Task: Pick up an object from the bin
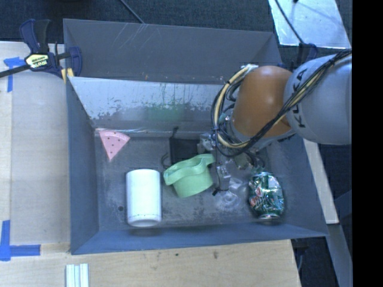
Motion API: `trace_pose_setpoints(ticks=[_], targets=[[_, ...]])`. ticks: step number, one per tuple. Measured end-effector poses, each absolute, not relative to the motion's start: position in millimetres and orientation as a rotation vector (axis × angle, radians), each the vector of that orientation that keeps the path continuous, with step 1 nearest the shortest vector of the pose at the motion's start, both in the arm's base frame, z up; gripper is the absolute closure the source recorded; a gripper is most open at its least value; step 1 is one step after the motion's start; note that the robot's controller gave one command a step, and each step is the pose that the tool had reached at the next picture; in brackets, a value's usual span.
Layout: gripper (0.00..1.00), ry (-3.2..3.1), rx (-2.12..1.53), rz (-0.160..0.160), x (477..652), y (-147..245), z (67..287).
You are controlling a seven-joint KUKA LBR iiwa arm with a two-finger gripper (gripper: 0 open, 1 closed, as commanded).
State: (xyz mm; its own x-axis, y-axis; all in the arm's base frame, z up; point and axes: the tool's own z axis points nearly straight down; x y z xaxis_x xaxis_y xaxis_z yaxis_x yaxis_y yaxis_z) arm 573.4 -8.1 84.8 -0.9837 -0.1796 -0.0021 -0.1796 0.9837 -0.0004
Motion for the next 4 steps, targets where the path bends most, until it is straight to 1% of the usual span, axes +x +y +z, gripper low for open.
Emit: trace_pose_setpoints(ticks=[1, 2, 3, 4], targets=[[0.0, 3.13, -0.249, -0.002, 563.8, 40.5, 74.0], [1.0, 3.135, -0.198, 0.0, 526.5, 16.0, 105.2], [0.0, 3.135, -0.199, 0.0, 526.5, 16.1, 105.2], [0.0, 3.135, -0.199, 0.0, 526.5, 16.2, 105.2]])
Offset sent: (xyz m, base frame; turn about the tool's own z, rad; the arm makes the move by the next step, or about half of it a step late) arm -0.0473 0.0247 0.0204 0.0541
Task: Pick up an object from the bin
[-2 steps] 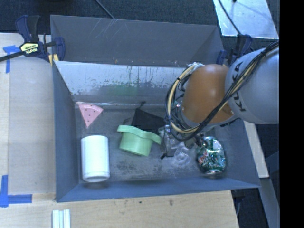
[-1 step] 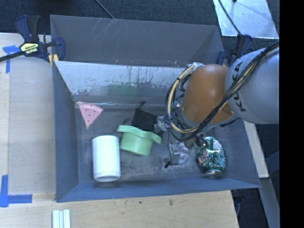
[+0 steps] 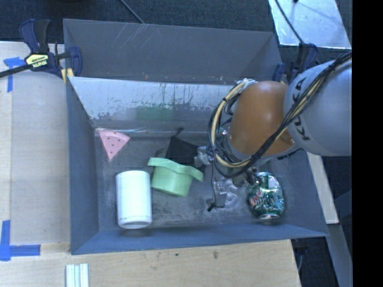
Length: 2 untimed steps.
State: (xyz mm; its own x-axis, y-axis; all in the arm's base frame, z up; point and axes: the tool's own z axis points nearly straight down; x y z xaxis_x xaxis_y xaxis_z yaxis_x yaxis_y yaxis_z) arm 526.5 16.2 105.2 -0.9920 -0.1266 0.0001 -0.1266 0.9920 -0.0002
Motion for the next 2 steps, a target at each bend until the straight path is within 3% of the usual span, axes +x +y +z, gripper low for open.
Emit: trace_pose_setpoints(ticks=[2], targets=[[0.0, -3.12, 0.361, -0.003, 524.0, 41.2, 105.9]])
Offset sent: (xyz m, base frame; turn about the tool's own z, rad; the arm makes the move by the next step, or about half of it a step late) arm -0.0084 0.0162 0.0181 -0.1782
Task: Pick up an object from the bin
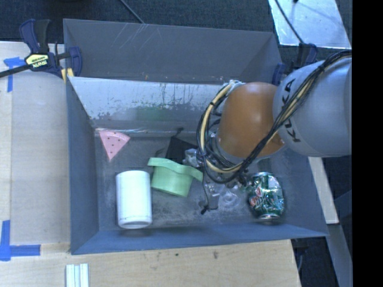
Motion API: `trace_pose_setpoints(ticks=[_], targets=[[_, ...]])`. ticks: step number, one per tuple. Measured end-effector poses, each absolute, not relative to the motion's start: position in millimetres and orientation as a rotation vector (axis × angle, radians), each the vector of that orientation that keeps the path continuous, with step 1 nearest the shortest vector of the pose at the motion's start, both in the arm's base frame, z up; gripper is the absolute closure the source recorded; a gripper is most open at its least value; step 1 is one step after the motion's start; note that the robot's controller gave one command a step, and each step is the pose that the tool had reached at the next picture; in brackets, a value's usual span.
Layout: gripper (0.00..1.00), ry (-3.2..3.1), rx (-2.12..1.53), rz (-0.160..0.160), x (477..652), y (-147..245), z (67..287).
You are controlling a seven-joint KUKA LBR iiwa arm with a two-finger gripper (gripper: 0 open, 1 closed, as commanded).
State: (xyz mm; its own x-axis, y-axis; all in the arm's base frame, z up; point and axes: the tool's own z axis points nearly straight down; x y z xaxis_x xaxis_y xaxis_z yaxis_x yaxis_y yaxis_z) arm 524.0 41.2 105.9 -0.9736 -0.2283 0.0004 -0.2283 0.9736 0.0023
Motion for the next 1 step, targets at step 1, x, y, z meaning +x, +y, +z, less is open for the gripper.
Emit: trace_pose_setpoints(ticks=[1], targets=[[0.0, -3.109, 0.488, 0.002, 581.5, 82.2, 84.2]])
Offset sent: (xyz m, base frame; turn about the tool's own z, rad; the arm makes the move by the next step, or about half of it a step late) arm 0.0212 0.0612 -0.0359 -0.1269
